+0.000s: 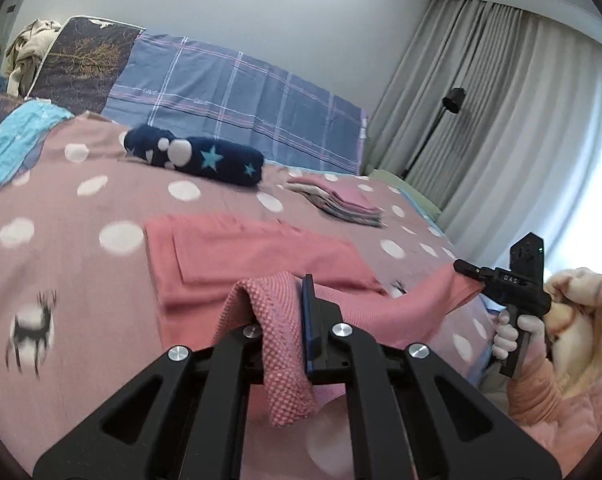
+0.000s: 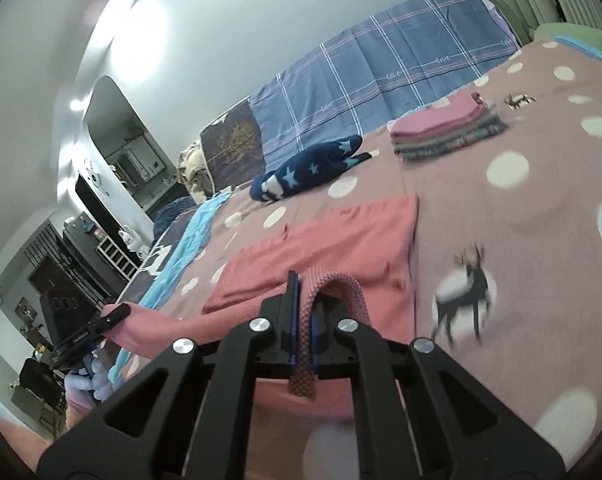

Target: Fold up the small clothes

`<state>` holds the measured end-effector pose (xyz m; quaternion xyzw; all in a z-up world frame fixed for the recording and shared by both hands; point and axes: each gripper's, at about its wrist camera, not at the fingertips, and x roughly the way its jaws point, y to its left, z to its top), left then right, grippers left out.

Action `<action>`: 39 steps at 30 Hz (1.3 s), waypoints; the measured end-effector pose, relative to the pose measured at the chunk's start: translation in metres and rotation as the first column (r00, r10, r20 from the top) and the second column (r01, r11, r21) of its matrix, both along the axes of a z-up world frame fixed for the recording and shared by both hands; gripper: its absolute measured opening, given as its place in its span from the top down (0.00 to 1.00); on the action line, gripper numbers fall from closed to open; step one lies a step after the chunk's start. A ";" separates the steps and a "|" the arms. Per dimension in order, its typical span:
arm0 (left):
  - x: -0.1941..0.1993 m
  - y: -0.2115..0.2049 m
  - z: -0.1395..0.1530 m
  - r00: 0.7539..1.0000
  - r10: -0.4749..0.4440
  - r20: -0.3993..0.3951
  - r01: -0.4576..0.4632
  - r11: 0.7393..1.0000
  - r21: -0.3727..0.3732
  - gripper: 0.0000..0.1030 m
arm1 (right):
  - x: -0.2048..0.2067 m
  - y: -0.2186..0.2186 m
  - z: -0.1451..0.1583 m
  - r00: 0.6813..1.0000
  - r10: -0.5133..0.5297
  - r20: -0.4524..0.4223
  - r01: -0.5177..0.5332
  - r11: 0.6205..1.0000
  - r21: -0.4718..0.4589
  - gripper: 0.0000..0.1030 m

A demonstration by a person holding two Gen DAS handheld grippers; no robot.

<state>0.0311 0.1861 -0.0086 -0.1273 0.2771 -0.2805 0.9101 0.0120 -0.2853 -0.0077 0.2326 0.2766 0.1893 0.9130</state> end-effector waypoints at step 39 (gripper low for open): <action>0.245 0.008 -0.062 0.942 0.208 -0.263 -0.200 0.978 0.056 0.74 | 0.218 -0.022 -0.059 0.969 -0.136 -0.208 0.104 0.982 -0.156 0.71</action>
